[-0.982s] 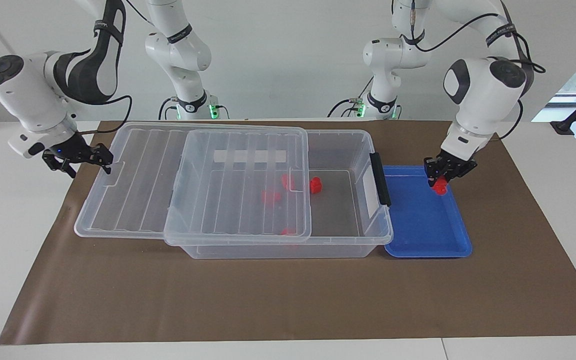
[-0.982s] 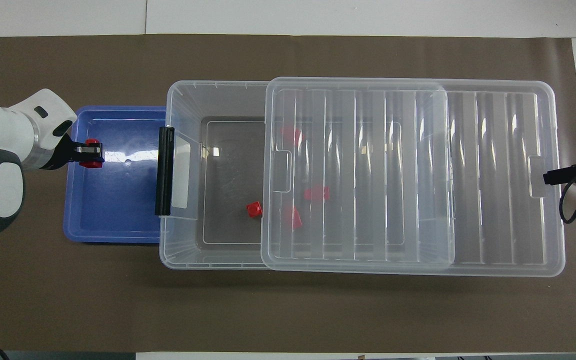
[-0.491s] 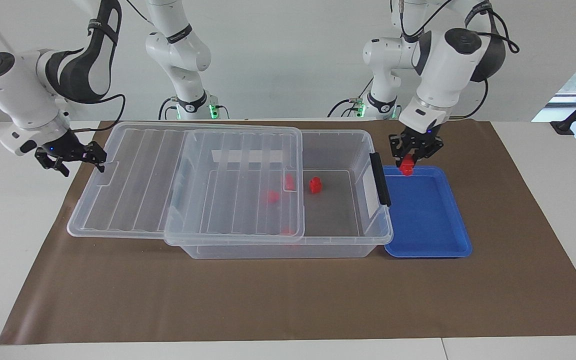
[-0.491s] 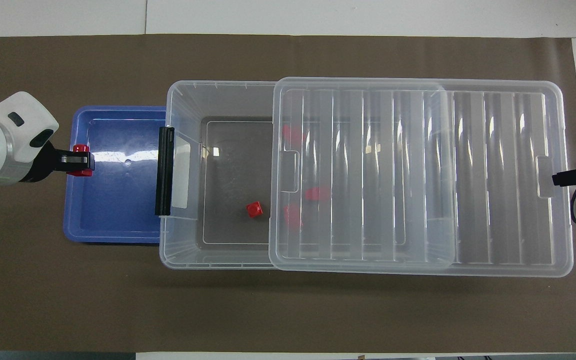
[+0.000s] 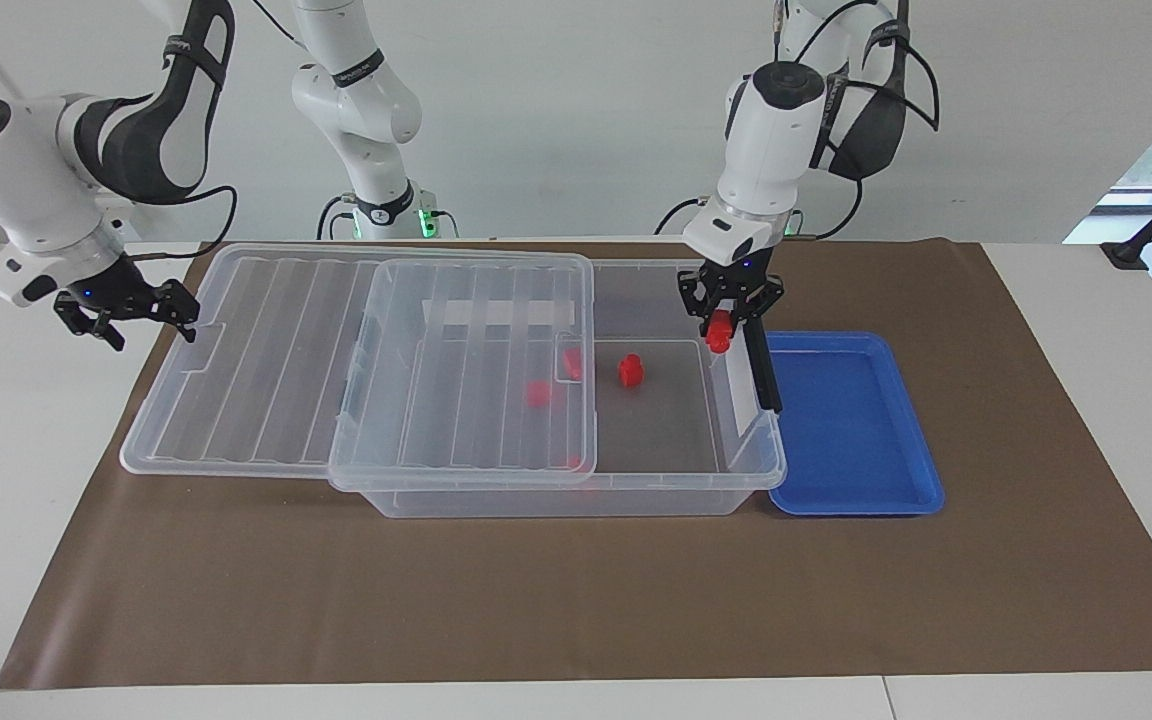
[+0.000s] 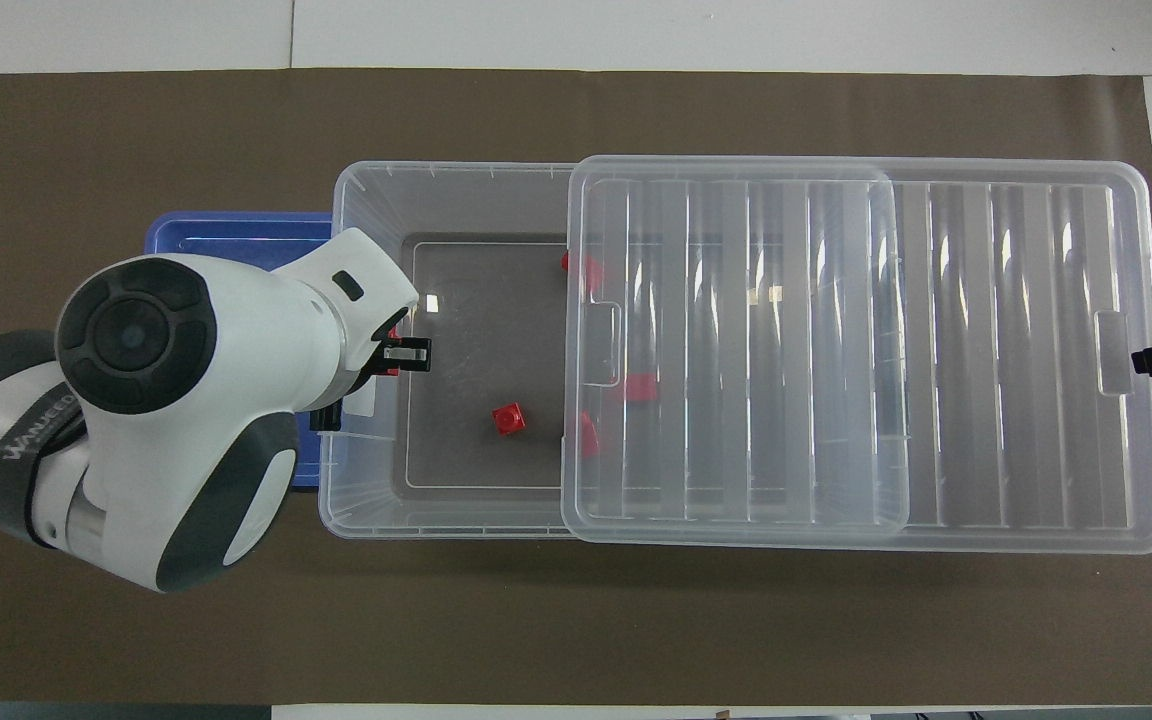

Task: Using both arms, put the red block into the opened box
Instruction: 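Lift the red block and carry it over the open box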

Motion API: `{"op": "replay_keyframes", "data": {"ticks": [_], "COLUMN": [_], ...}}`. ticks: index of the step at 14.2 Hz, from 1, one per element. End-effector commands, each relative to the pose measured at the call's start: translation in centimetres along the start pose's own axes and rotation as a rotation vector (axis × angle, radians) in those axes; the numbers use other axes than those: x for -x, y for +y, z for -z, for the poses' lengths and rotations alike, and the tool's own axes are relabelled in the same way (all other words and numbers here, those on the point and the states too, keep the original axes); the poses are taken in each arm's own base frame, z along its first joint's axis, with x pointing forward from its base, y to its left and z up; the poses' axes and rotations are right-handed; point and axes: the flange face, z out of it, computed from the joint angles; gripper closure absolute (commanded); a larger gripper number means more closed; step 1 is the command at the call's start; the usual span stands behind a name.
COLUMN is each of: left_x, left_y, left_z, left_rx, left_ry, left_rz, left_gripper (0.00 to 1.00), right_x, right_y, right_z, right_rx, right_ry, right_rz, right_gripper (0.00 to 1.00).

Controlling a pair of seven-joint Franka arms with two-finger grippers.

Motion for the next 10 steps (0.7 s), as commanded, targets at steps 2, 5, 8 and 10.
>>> {"op": "replay_keyframes", "data": {"ticks": [2,5,8,10], "left_x": [-2.4,-2.6,-2.6,-2.5], "left_y": [1.0,2.0,3.2,3.6], "left_z": [-4.9,-7.9,-10.8,-12.4], "left_rx": [0.004,0.012,0.029,0.025], "left_ry": [0.004,-0.003,-0.003,-0.017], "left_rz": [0.014,0.001,0.019,0.01], "left_gripper": [1.0,1.0,1.0,1.0], "right_x": [-1.1,-2.6,-3.0,-3.0], "right_y": [-0.5,-3.4,-5.7,-7.7], "right_z": [2.7,4.9,9.2,12.9], "right_rx": [-0.015,-0.02,-0.026,-0.029], "right_ry": [-0.014,-0.028,-0.05,-0.065], "right_rz": [0.021,-0.032,-0.058,-0.095], "right_gripper": [0.0,0.0,0.0,0.0]}}
